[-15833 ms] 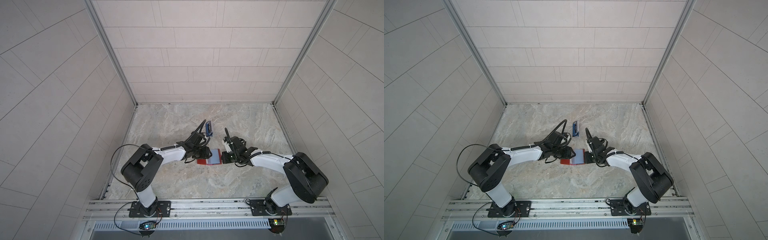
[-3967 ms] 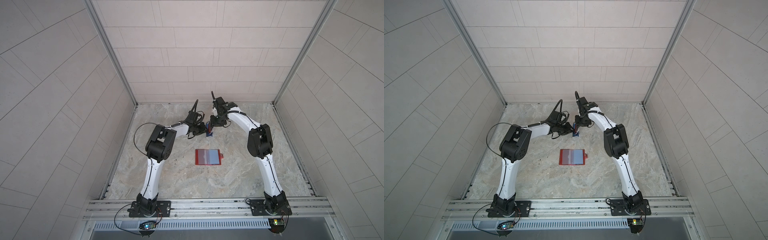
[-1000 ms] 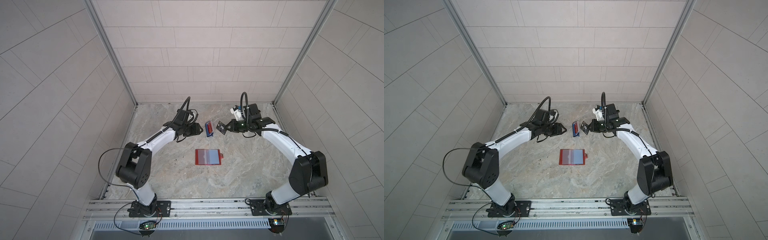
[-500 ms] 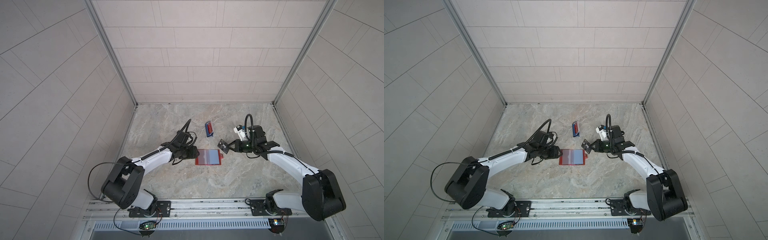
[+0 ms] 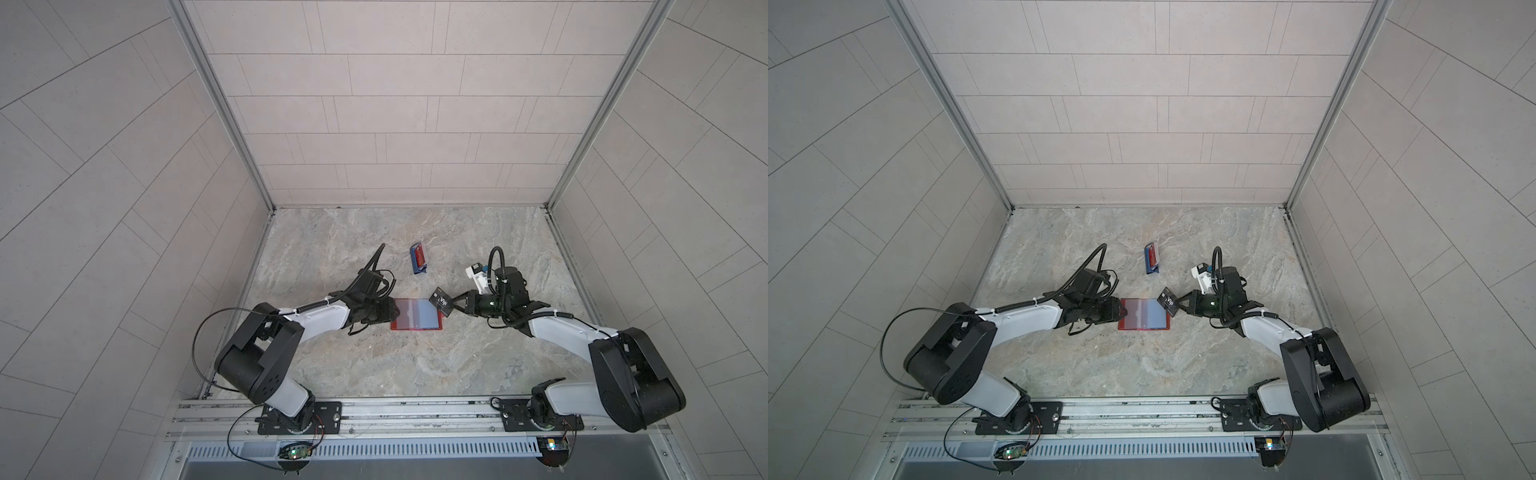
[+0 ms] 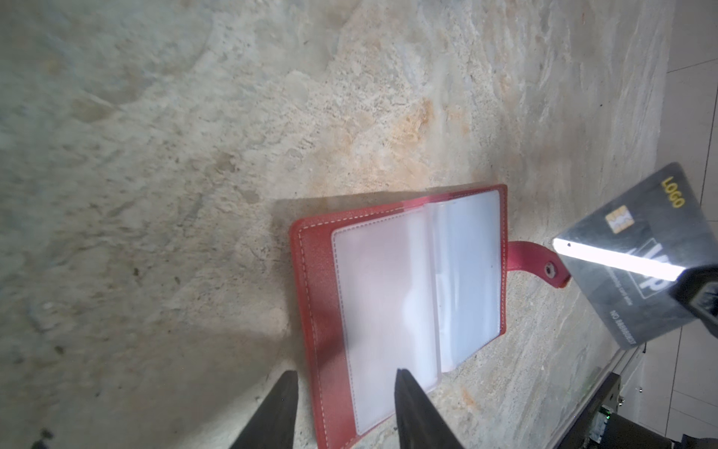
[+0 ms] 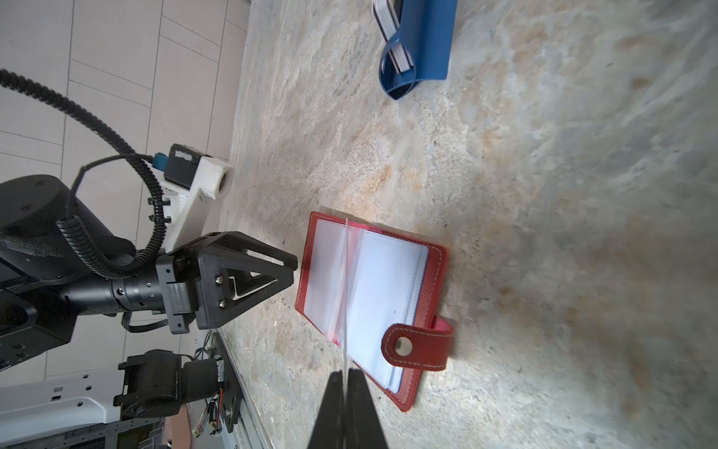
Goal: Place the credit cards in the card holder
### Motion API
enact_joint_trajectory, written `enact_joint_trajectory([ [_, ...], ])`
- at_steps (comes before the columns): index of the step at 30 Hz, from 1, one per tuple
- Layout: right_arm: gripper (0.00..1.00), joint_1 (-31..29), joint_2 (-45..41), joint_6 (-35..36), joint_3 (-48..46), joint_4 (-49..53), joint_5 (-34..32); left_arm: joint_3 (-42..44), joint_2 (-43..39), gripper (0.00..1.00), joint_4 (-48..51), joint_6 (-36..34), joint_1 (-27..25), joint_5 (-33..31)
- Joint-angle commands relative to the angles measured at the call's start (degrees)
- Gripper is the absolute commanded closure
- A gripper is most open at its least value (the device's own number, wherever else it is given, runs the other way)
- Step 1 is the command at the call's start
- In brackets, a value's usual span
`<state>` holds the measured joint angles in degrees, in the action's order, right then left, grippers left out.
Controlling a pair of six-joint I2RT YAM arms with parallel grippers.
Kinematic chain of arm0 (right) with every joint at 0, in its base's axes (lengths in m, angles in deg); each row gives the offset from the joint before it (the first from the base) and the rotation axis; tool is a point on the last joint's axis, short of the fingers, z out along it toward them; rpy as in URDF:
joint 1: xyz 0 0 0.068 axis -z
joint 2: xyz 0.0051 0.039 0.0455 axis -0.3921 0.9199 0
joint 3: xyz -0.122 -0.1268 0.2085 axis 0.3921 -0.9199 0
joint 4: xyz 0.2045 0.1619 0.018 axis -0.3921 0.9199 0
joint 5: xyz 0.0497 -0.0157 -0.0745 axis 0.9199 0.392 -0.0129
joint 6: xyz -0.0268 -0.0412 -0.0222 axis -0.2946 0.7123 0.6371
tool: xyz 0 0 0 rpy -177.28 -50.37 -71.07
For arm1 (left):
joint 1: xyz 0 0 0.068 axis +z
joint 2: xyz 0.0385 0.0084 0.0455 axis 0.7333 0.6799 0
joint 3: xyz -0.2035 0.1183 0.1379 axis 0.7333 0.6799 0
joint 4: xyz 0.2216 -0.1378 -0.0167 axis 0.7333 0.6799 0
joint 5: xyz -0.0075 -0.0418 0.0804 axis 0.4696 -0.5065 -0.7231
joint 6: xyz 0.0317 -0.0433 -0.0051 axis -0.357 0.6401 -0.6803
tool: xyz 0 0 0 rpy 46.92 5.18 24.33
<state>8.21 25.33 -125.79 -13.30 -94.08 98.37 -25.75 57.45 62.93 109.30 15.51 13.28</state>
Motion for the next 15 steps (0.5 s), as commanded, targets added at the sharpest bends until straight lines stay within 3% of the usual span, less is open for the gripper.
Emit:
enact_joint_trajectory([
  [1,1.00,-0.8,1.8,-2.5,-0.4,-5.8,2.1,1.2,1.2,0.58,-2.5,1.4,-0.6,0.2],
  [15,1.00,-3.1,8.0,-4.2,-0.5,-10.2,3.1,5.5,2.3,0.75,-9.4,8.9,-4.3,0.6],
])
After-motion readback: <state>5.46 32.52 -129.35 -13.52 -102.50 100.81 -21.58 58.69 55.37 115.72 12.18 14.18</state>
